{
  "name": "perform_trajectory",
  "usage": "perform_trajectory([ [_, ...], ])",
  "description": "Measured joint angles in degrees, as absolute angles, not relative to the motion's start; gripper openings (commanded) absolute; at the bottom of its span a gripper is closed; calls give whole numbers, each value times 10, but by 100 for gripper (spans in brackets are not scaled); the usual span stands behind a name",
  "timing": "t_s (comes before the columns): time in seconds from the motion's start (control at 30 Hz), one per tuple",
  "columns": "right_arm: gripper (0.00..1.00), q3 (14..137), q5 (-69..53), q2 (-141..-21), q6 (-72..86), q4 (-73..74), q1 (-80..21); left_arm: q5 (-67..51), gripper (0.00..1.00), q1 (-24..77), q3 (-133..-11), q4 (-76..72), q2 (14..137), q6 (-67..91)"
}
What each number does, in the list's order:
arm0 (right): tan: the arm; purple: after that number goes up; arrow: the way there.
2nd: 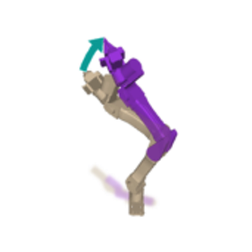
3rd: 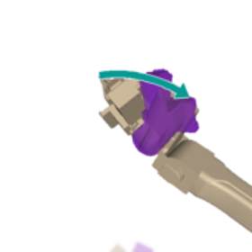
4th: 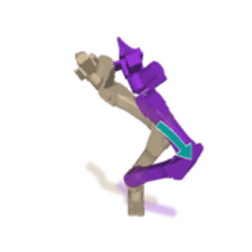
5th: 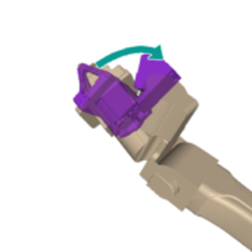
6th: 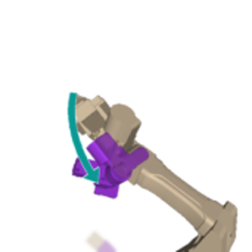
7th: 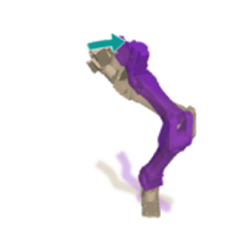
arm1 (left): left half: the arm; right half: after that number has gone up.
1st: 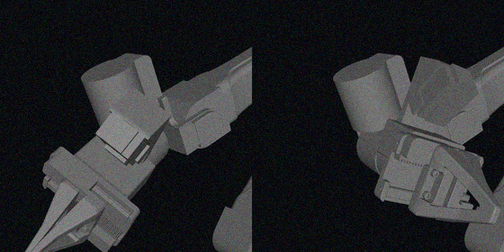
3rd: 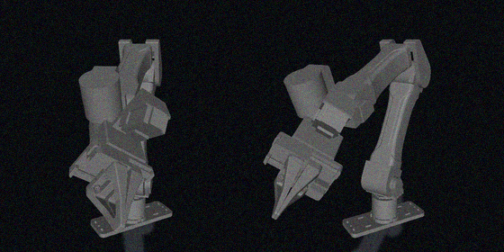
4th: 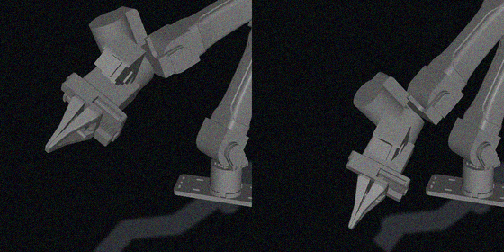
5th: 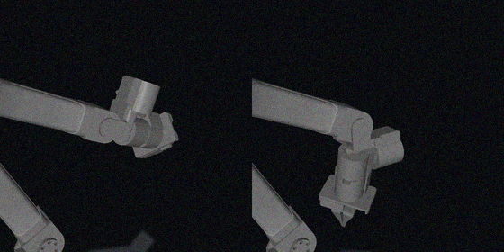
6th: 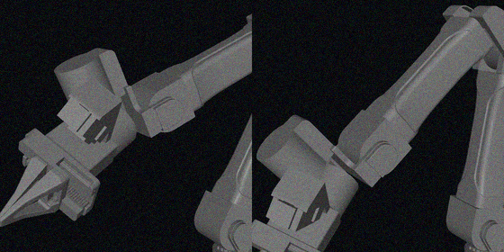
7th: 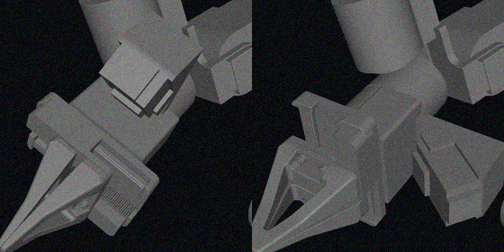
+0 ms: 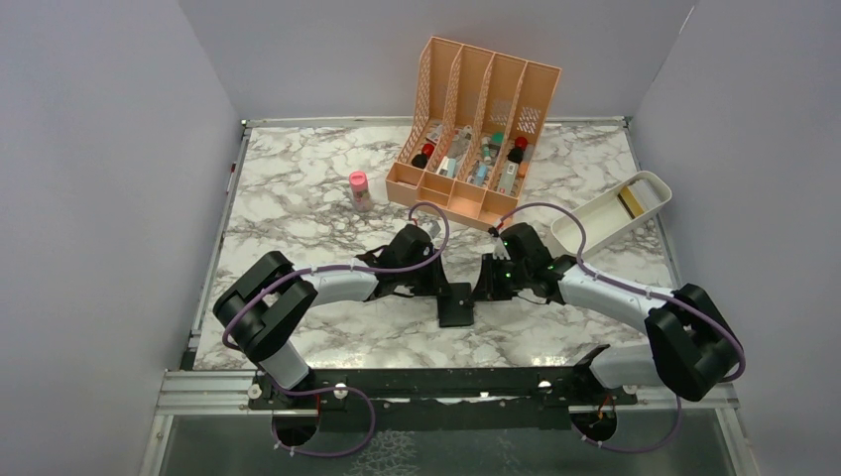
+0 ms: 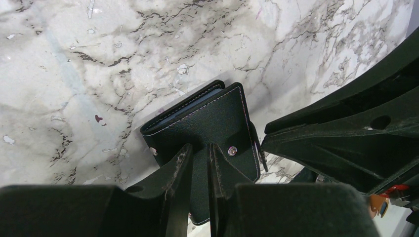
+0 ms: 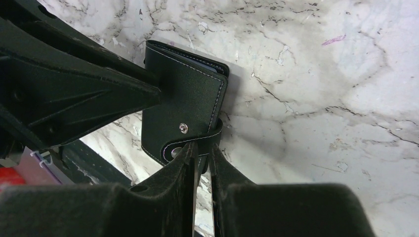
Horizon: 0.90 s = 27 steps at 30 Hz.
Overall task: Put the credit cards into the card holder
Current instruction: Close the card holder at the center of the board.
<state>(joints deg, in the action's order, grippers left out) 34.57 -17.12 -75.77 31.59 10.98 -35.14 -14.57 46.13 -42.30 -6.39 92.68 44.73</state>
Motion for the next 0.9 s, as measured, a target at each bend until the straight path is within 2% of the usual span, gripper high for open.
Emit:
perform_trajectory([
  [0.9, 19, 348, -206, -775, 315, 98, -361, -146, 21, 461, -423, -65, 927, 448],
])
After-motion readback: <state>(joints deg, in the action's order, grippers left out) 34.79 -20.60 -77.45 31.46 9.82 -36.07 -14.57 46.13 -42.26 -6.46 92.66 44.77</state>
